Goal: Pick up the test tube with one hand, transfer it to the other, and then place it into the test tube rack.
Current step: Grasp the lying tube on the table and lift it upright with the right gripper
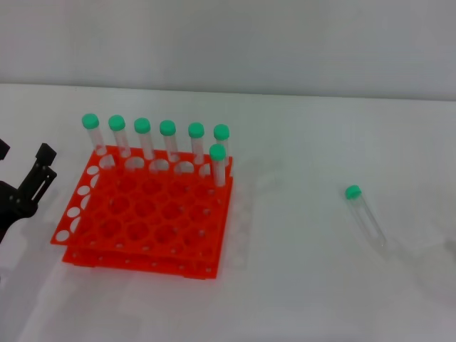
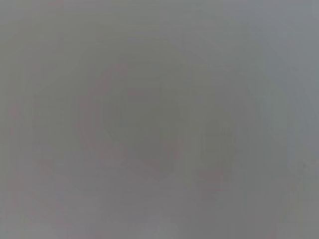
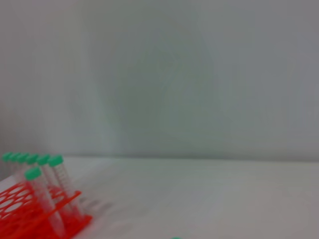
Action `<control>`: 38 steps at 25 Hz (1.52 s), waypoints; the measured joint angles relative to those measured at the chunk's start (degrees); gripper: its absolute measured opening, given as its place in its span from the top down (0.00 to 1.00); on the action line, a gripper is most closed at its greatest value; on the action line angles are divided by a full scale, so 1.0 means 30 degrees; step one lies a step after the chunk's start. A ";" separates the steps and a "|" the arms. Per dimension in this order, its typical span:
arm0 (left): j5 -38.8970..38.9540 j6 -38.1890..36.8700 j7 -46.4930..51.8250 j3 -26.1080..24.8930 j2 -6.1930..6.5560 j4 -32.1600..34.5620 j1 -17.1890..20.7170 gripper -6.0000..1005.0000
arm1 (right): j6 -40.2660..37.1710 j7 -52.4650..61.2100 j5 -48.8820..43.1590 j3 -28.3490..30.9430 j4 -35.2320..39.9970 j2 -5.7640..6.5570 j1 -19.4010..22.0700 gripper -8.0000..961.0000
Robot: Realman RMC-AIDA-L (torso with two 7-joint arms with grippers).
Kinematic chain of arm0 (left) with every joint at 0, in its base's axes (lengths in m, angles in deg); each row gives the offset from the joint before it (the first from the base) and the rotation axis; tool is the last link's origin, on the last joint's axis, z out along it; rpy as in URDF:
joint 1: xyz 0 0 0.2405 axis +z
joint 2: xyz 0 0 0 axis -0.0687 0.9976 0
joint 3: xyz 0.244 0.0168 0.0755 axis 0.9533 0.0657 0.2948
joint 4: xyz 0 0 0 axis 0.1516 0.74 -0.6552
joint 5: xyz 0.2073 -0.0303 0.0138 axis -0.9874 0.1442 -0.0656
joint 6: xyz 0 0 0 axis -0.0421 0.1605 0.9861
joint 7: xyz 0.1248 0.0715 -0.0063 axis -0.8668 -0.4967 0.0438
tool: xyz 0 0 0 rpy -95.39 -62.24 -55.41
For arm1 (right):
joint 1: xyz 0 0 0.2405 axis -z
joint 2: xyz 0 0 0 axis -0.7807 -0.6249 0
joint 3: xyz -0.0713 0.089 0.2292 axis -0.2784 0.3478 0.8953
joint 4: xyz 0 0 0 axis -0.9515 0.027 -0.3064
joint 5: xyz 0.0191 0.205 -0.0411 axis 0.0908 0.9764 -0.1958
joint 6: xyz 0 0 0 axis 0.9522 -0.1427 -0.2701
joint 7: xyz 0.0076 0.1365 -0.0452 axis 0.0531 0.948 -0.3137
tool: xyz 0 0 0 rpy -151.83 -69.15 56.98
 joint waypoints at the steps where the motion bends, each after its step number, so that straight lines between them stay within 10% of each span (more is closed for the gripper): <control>1: 0.0000 0.0000 -0.0001 0.0000 -0.0001 0.0000 0.0000 0.17 | -0.0015 0.1119 -0.0601 -0.0152 0.0775 -0.0006 -0.0104 0.20; 21: 0.0115 0.0021 0.0000 -0.0028 0.0030 0.0007 0.0123 0.17 | -0.0984 2.1419 -1.6204 -0.9036 1.6343 -0.0052 -0.2164 0.22; 38: -0.0022 0.0011 -0.0001 0.0001 0.0043 0.0078 -0.0116 0.17 | 0.2380 2.7207 -1.9640 -1.4671 1.5539 -0.0291 -0.7229 0.25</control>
